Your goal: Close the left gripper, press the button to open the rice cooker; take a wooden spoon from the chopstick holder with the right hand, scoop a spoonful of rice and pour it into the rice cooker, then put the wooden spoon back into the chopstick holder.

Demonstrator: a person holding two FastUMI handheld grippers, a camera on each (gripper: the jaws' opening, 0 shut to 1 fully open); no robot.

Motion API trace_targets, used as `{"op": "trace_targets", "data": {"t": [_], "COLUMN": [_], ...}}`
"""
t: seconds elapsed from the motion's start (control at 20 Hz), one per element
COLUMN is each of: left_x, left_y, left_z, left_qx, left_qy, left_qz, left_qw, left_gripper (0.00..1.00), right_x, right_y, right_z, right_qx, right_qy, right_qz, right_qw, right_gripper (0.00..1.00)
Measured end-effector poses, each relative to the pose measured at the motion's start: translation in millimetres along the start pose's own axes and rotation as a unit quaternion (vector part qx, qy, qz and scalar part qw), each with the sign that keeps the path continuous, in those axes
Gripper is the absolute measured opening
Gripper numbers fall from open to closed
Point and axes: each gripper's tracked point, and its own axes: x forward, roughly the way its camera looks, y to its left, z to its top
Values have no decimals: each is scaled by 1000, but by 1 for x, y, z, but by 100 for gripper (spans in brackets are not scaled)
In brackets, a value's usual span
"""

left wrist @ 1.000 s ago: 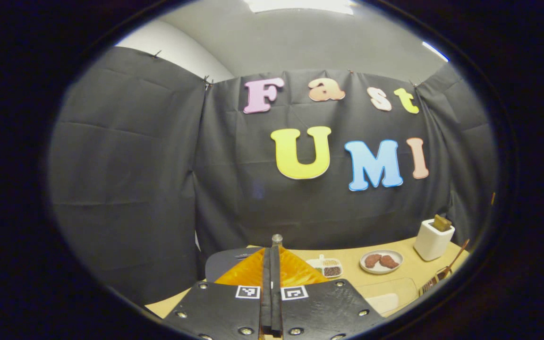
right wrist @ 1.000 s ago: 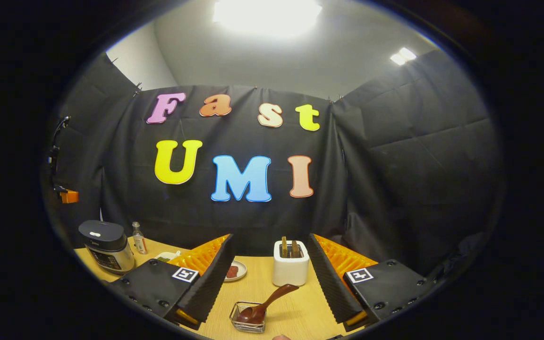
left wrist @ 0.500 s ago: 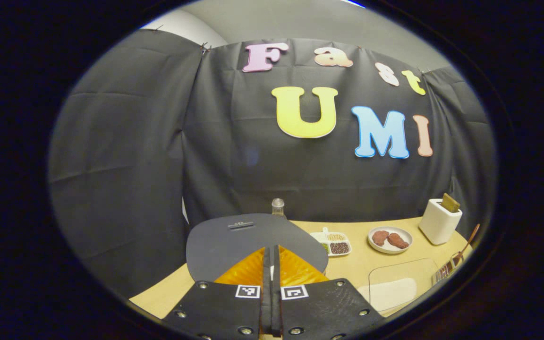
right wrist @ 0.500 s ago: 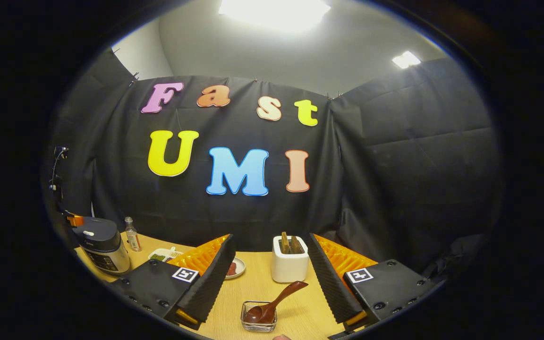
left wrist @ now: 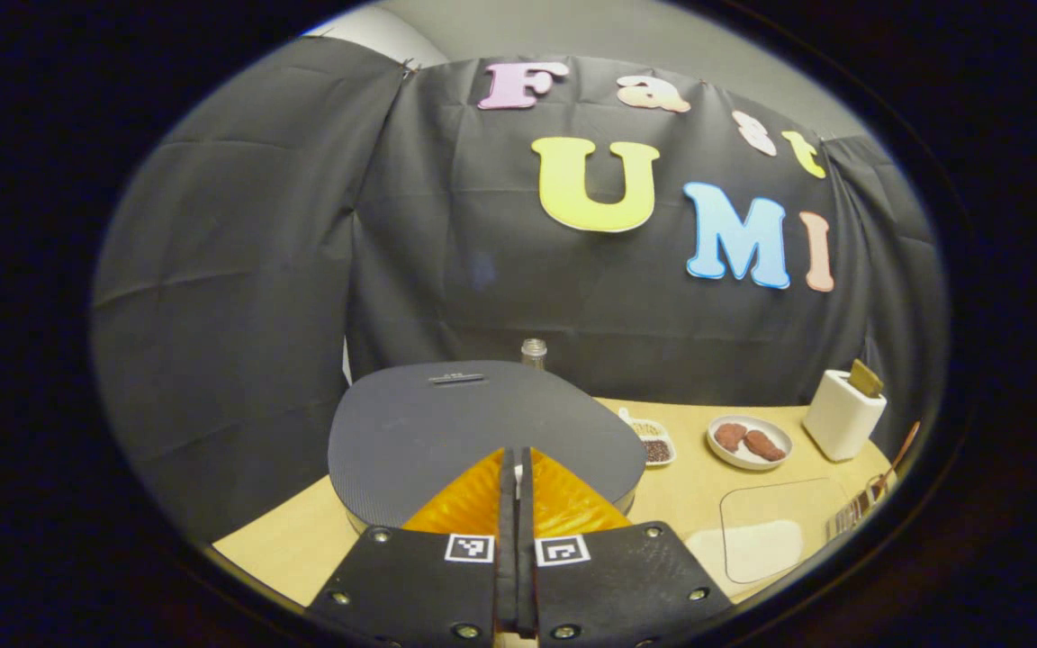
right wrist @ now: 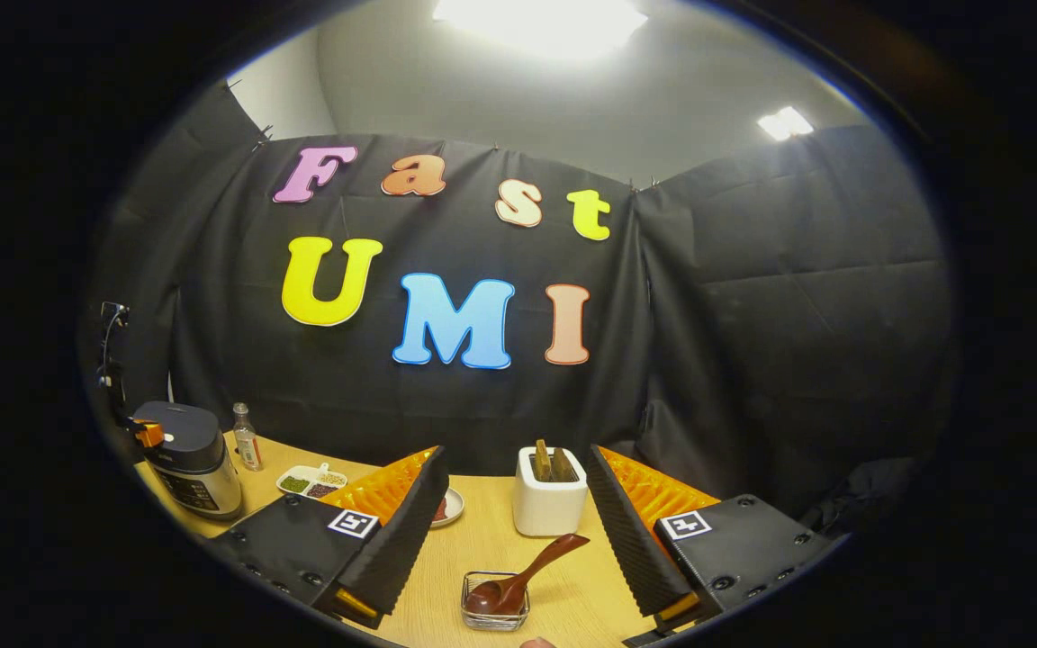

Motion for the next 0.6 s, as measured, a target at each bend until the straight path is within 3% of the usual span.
{"op": "trace_targets", "data": {"t": [0.15,0.35,0.6], "left_x": [-4,-7,-30], "left_y": [0,-4,-2], "left_z": [-10,12,98], "left_qx": [25,36,58], "left_qy": [12,-11,-107], "left_qz": [0,10,20], "left_qw": [1000,999,992], "left_gripper": [3,3,2], "right_x": [2,4,7], "right_y": [5,3,-8], "right_z": [-4,0,-7], "right_qx": [4,13,26], "right_qy": [8,0,7], "right_qz": [7,9,7], "right_qw": [1000,1000,1000], "right_gripper": [98,97,98]}}
